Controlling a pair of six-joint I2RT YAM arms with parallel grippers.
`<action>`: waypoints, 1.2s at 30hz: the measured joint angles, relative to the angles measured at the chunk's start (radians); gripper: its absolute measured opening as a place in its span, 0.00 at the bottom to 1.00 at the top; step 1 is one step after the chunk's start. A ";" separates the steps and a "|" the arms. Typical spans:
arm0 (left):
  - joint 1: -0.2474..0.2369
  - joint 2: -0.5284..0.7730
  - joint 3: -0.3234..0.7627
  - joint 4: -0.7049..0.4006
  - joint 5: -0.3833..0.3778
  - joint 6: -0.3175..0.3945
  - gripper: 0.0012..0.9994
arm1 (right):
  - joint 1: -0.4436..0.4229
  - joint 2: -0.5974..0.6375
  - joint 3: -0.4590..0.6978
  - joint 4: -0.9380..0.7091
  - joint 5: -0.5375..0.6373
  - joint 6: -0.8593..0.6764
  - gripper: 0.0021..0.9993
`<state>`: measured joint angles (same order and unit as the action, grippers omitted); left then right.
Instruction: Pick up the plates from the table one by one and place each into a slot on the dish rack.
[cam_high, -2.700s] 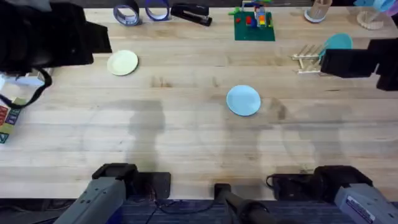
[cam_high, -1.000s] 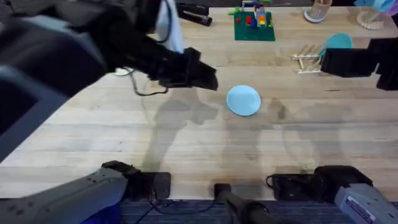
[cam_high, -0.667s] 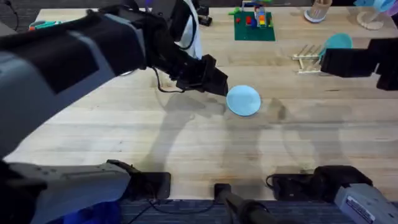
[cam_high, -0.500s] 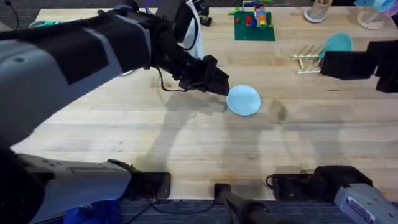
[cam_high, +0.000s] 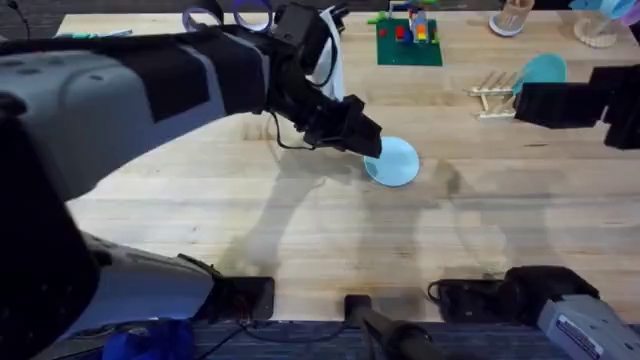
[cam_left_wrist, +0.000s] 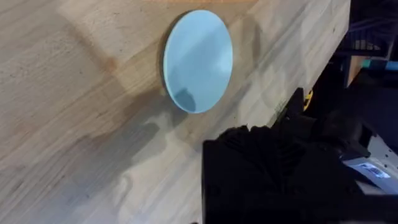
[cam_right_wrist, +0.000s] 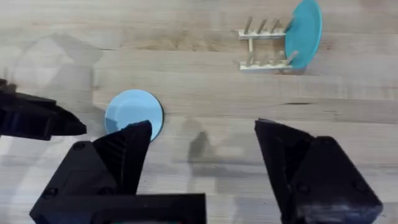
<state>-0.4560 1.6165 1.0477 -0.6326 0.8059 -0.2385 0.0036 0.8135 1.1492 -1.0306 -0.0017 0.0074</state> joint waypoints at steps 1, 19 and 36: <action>-0.003 0.006 0.000 0.007 0.000 -0.003 0.04 | 0.000 0.000 0.000 0.000 0.000 0.000 1.00; -0.007 0.030 0.000 0.054 -0.037 -0.118 0.04 | 0.000 0.000 0.000 0.000 0.000 0.000 1.00; -0.007 0.065 0.000 0.087 -0.046 -0.129 0.04 | 0.000 0.000 0.000 0.000 0.000 0.000 1.00</action>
<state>-0.4633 1.6814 1.0477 -0.5461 0.7602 -0.3677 0.0036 0.8135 1.1492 -1.0309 -0.0015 0.0074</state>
